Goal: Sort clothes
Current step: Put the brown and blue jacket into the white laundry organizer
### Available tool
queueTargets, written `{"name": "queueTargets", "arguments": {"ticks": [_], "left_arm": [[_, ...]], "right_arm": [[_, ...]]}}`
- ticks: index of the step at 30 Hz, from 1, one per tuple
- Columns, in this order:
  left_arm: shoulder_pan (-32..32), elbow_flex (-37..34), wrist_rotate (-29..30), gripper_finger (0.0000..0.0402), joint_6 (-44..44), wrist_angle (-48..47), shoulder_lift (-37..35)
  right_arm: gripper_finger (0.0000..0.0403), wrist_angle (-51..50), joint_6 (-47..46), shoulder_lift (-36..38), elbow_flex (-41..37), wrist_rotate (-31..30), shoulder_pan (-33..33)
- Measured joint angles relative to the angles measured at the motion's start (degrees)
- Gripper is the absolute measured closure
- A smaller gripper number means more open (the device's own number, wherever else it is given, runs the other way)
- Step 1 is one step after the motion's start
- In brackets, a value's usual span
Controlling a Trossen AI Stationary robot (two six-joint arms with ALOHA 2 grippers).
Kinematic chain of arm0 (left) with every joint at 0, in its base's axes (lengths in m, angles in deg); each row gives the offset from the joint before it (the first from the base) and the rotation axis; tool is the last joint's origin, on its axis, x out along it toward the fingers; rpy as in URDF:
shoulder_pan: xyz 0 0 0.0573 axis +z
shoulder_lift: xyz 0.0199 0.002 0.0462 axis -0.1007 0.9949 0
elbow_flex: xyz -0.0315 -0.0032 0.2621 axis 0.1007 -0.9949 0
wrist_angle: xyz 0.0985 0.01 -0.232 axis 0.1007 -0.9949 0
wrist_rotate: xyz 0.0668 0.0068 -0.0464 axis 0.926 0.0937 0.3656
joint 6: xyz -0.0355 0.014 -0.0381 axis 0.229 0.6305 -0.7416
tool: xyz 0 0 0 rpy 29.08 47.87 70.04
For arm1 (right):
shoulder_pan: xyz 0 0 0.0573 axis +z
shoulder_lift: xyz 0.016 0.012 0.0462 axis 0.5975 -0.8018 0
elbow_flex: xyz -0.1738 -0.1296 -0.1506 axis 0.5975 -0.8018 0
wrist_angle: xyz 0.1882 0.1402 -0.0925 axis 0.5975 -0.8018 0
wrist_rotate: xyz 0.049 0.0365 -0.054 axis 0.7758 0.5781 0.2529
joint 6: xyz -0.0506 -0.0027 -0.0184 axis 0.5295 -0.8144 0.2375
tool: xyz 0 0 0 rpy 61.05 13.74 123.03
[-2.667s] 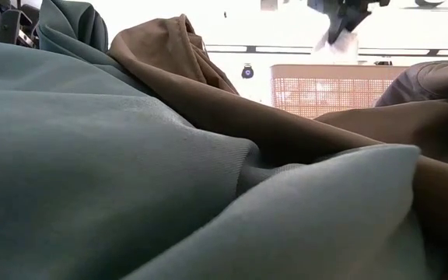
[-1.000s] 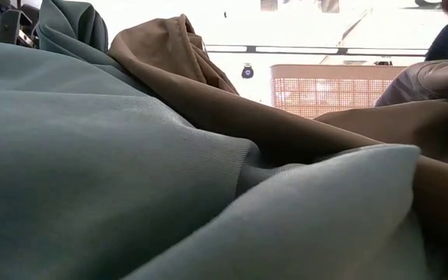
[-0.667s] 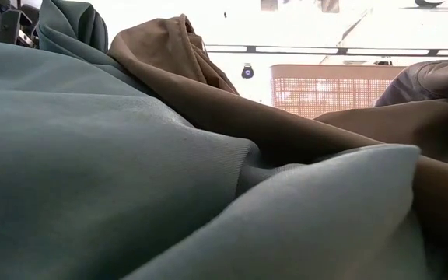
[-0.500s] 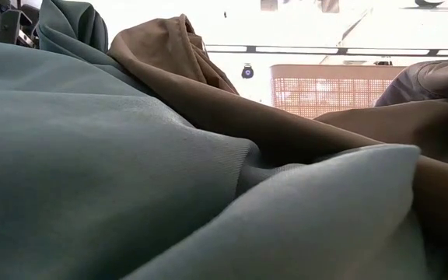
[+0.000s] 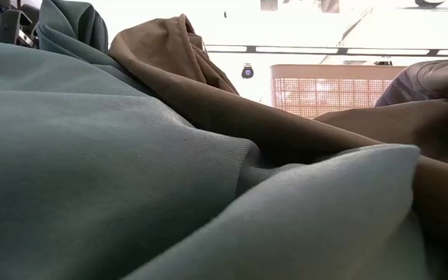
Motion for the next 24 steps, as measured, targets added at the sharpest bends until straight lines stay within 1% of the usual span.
{"name": "queueTargets", "arguments": {"ticks": [5,10,15,17,21,22,24], "left_arm": [[0.02,0.00,0.00,0.0400,0.01,0.00,0.01],[0.01,0.00,0.00,0.0400,0.00,0.00,-0.01],[0.02,0.00,0.00,0.0400,0.01,0.00,-0.01],[0.02,0.00,0.00,0.0400,0.01,0.00,-0.01],[0.02,0.00,0.00,0.0400,0.01,0.00,-0.01],[0.02,0.00,0.00,0.0400,0.01,0.00,-0.01],[0.00,0.00,0.00,0.0400,0.01,0.00,-0.01]], "right_arm": [[0.0100,6.28,0.50,0.25,-3.95,0.47,-1.92],[0.0100,6.54,0.87,0.26,-5.54,1.10,-4.86],[0.0100,7.35,6.72,2.44,-5.35,3.76,-7.94],[0.0100,7.40,8.28,4.25,-5.32,3.34,-8.79],[0.0100,7.29,9.01,7.43,-5.67,-1.04,-10.24],[0.0100,7.39,9.03,7.93,-6.12,-1.44,-10.70],[0.0100,7.80,9.10,8.19,-7.54,-0.42,-11.77]]}}
